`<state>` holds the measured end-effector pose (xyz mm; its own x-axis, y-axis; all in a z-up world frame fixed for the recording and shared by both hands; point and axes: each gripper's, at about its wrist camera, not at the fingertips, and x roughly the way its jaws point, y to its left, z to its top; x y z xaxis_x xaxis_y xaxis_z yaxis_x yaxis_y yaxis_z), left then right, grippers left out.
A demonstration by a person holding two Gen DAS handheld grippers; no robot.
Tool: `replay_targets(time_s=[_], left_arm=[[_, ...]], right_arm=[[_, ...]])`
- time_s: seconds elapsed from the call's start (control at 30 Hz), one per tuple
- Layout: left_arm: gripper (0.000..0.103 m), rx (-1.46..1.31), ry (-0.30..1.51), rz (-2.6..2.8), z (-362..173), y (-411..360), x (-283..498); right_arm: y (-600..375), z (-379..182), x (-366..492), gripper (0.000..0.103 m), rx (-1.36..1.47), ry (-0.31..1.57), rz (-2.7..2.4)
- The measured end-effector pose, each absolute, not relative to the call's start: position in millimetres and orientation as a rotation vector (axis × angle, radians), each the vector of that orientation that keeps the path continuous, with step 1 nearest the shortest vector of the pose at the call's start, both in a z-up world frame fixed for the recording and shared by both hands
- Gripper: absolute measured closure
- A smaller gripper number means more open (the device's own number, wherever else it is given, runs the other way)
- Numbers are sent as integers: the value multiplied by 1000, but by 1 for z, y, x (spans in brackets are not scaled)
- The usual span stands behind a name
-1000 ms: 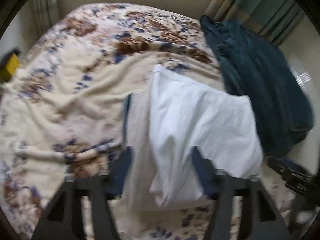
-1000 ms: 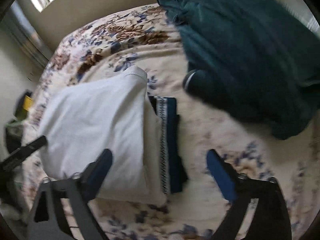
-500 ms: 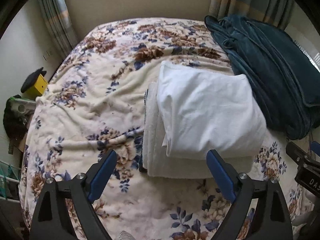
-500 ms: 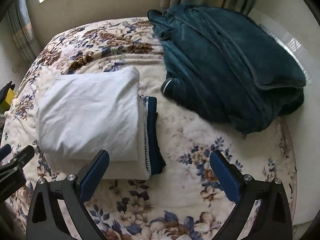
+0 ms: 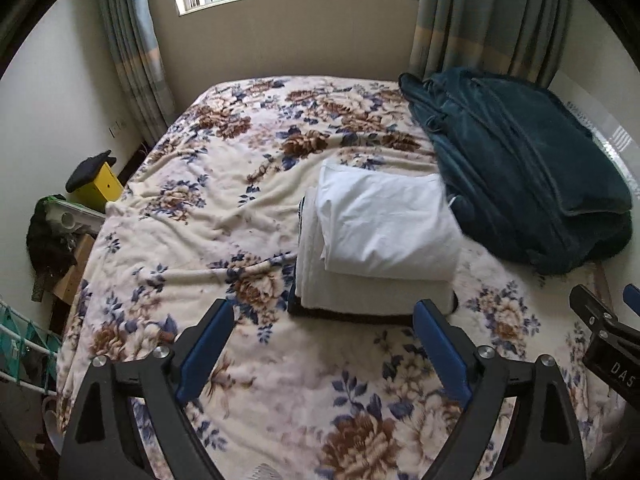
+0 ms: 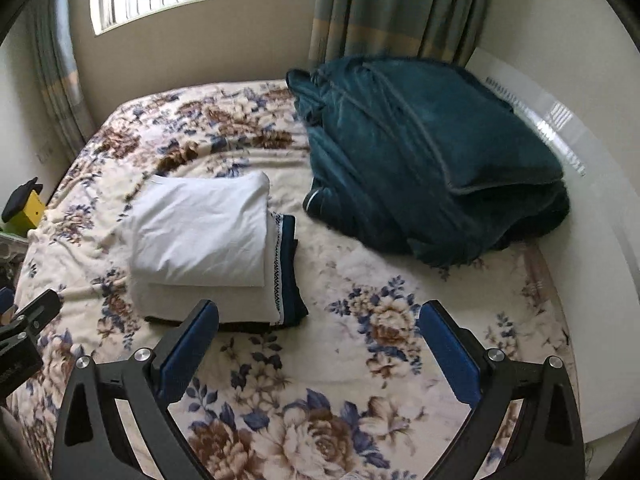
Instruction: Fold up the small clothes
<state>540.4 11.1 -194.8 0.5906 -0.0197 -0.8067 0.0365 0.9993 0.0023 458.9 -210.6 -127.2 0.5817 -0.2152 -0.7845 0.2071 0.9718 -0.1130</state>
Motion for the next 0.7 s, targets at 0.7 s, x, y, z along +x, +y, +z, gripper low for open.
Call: replay_targets(time_s=[0.7], left_arm=[[11,28,703,-31,-19,13,343]], right_arm=[[-212,83,229,1,-12,682,-204]])
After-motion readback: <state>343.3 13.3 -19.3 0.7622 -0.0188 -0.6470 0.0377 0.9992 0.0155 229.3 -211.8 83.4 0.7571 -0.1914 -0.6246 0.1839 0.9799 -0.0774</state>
